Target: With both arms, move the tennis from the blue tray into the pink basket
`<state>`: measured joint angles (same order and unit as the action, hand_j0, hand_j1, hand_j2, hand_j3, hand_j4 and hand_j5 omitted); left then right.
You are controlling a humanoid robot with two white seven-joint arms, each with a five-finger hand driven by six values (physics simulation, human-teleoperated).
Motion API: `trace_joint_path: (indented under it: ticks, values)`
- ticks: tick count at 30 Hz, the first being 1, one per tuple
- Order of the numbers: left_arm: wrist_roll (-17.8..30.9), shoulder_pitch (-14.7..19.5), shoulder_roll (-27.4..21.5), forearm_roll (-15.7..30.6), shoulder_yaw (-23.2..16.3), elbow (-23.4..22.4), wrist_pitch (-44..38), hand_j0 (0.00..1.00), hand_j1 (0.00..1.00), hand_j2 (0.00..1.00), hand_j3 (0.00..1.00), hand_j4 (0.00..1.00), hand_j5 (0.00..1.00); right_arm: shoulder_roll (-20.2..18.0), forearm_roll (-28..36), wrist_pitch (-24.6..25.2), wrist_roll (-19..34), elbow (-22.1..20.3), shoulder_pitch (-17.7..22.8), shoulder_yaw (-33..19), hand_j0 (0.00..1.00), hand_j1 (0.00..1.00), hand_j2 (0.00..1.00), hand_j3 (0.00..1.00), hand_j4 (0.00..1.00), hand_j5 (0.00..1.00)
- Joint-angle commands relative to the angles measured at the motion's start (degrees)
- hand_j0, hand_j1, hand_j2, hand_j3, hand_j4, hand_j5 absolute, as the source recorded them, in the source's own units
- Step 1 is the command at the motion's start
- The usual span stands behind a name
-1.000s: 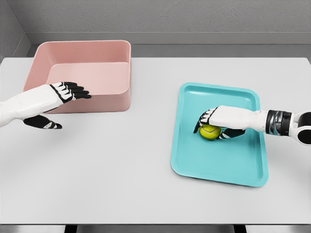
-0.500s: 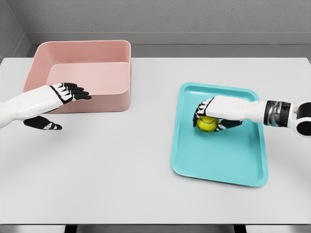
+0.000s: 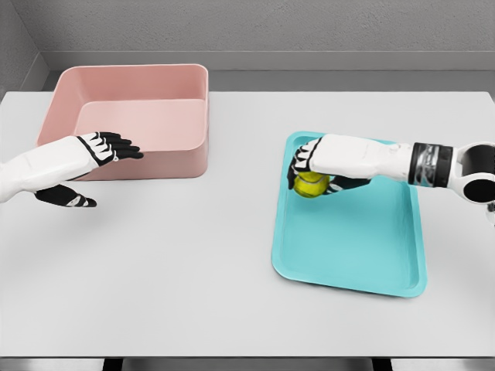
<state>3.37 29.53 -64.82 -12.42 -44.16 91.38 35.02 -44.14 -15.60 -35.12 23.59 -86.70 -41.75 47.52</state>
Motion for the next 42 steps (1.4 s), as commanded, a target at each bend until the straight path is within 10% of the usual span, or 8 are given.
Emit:
trace_joint_path:
  ticks: [1,42]
  values:
    - [0.0,0.0,-0.2,0.4,0.0,0.0,0.0,1.0,1.0,1.0,1.0,1.0,1.0,0.7,0.4,0.1,0.0,-0.5,0.0,0.0,0.56,0.56,0.56,0.56,0.56,0.56]
    - [-0.1,-0.8,-1.7,0.5,0.0,1.8,0.0,1.0,1.0,1.0,1.0,1.0,1.0,18.6,-3.1,0.1,2.2,3.4,-2.2,4.7,0.56,0.56,0.56,0.56,0.56,0.56]
